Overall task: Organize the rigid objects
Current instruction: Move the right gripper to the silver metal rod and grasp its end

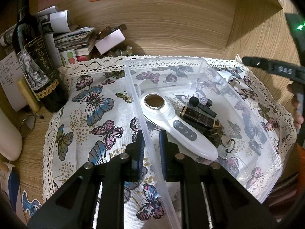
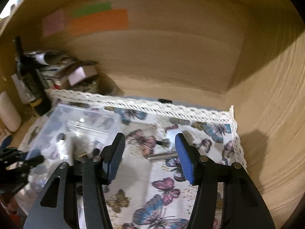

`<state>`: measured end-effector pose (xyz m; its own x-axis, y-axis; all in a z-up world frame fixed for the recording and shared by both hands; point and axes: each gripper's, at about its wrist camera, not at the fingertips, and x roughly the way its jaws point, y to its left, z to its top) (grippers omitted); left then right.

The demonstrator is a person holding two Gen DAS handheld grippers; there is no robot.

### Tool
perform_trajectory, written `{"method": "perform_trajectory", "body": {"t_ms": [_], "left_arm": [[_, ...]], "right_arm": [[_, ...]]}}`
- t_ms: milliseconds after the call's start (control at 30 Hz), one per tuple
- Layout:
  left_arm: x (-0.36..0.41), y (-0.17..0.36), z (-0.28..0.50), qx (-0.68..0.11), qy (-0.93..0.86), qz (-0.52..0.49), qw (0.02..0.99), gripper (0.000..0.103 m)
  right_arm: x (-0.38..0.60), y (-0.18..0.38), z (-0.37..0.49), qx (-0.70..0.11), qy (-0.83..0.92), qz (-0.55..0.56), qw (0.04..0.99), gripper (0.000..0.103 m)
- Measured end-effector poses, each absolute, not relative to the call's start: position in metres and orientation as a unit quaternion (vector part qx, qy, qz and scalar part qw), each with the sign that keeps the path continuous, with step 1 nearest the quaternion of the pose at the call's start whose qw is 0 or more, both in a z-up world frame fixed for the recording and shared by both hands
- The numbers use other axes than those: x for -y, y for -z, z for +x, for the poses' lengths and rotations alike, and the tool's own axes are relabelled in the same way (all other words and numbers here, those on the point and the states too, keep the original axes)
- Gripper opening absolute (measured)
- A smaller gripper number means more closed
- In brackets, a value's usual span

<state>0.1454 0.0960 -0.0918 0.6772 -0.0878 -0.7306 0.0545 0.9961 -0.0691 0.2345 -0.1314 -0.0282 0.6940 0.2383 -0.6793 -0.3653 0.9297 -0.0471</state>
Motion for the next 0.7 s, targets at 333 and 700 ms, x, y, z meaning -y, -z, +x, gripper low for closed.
{"method": "perform_trajectory", "body": {"t_ms": [333, 700], "left_arm": [[-0.095, 0.092, 0.145, -0.401, 0.039, -0.021, 0.915, 0.015], [-0.095, 0.092, 0.146, -0.4, 0.039, -0.019, 0.915, 0.015]], "right_arm": [[0.141, 0.091, 0.289, -0.442, -0.117, -0.053, 0.888, 0.056], [0.168, 0.128, 0.301, -0.479, -0.09, -0.021, 0.873, 0.038]]}}
